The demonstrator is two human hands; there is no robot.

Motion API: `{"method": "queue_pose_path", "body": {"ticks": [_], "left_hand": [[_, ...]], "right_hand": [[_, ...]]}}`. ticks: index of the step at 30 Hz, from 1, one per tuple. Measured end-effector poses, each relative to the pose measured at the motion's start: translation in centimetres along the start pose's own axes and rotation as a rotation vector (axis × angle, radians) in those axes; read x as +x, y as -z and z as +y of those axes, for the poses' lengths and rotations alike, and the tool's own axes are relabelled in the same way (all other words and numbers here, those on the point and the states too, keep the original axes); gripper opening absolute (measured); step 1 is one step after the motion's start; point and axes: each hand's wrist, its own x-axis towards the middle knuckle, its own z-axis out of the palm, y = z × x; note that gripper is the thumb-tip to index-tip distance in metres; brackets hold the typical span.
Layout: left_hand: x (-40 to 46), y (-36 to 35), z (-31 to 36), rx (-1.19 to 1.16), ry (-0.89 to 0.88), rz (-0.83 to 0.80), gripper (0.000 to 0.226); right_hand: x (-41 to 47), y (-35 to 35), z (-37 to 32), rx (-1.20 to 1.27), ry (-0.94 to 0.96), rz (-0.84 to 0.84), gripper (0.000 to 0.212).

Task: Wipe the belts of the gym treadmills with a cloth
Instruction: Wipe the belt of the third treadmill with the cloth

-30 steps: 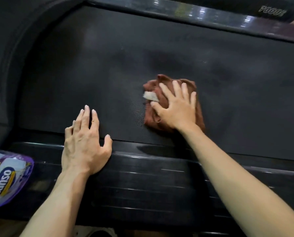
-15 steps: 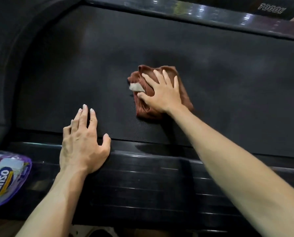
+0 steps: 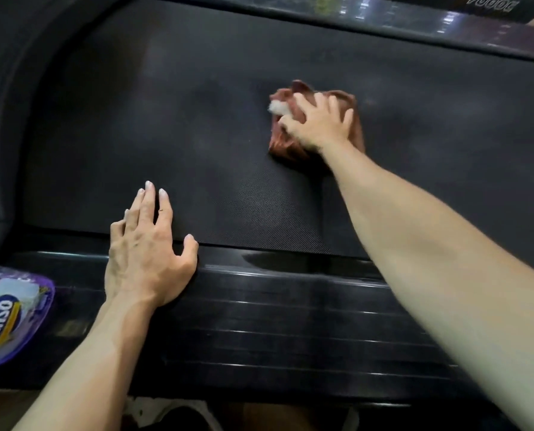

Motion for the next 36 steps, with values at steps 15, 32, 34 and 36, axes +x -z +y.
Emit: {"method": "queue_pose_path", "body": {"ticks": [15, 32, 34, 36], "left_hand": [[0.0, 0.2, 0.2, 0.003, 0.000, -0.011, 0.081], [-0.2, 0.5, 0.6, 0.021, 0.009, -0.021, 0.081], [-0.2, 0.6, 0.5, 0.027, 0.012, -0.026, 0.081], [-0.2, 0.6, 0.5, 0.034, 0.008, -0.032, 0.081]], "right_hand": [[-0.9, 0.9, 5.8, 0.031, -0.318, 0.062, 0.082], [-7.4, -2.1, 3.8, -0.015, -0.156, 0.096, 0.091], [-4.7, -1.4, 2.2, 0.001, -0.163, 0.077, 0.101], [-3.5, -1.2, -0.3, -0.004, -0.139, 0.052, 0.110]]}}
